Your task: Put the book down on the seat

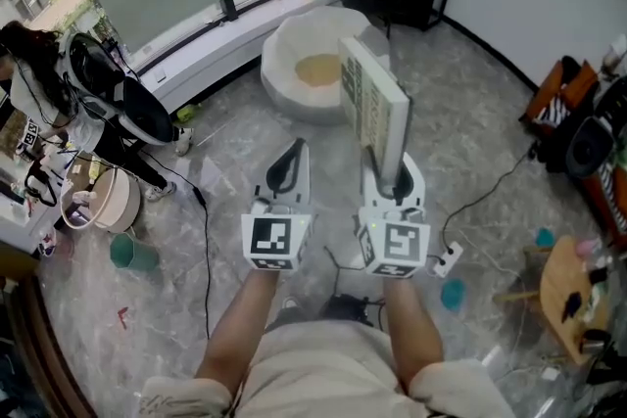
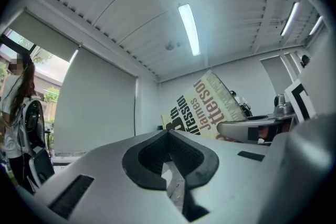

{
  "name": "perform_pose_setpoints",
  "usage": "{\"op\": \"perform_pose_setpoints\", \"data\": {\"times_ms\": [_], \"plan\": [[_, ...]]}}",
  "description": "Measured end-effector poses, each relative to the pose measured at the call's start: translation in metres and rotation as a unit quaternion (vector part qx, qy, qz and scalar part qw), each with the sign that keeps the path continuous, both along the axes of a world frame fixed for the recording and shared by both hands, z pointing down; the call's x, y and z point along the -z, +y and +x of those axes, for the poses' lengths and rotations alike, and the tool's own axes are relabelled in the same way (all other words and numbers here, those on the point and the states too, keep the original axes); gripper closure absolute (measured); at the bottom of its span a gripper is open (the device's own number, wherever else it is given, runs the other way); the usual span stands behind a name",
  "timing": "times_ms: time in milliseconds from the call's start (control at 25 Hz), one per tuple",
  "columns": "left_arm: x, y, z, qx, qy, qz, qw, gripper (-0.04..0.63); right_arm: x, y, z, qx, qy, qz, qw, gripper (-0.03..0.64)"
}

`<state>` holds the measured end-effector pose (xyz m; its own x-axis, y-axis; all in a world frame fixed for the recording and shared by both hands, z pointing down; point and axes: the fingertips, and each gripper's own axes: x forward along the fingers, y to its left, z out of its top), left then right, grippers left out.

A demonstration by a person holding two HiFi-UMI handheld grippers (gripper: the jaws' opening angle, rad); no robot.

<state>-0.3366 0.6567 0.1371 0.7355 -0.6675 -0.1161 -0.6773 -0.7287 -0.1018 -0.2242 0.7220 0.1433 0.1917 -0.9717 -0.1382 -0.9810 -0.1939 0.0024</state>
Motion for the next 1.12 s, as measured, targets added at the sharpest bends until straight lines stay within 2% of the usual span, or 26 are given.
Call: {"op": "perform_pose_setpoints", "data": {"times_ms": [320,520,760,1120], "plan": [[-0.005,-0.003,0.029,0.003,-0.006,0.001,1.0,0.589,-0.009,-0.007,0.028,0.005,-0.009,-0.008,1.0,0.454],[-0.008,-0.023,0.032,0.009,0.002,-0.002,1.0,0.589,-0.014,-0.027,0.031,0.01,-0.003,-0.013,1.0,0.454],[-0.015,-0.07,0.033,0.011,0.013,-0.01,0.9998,0.589,-0.019,-0.073,0.033,0.012,0.007,-0.02,1.0,0.454],[-0.016,-0.167,0.029,0.006,0.027,-0.017,0.9995,0.589,-0.017,-0.168,0.028,0.009,0.02,-0.029,0.999,0.454]]}}
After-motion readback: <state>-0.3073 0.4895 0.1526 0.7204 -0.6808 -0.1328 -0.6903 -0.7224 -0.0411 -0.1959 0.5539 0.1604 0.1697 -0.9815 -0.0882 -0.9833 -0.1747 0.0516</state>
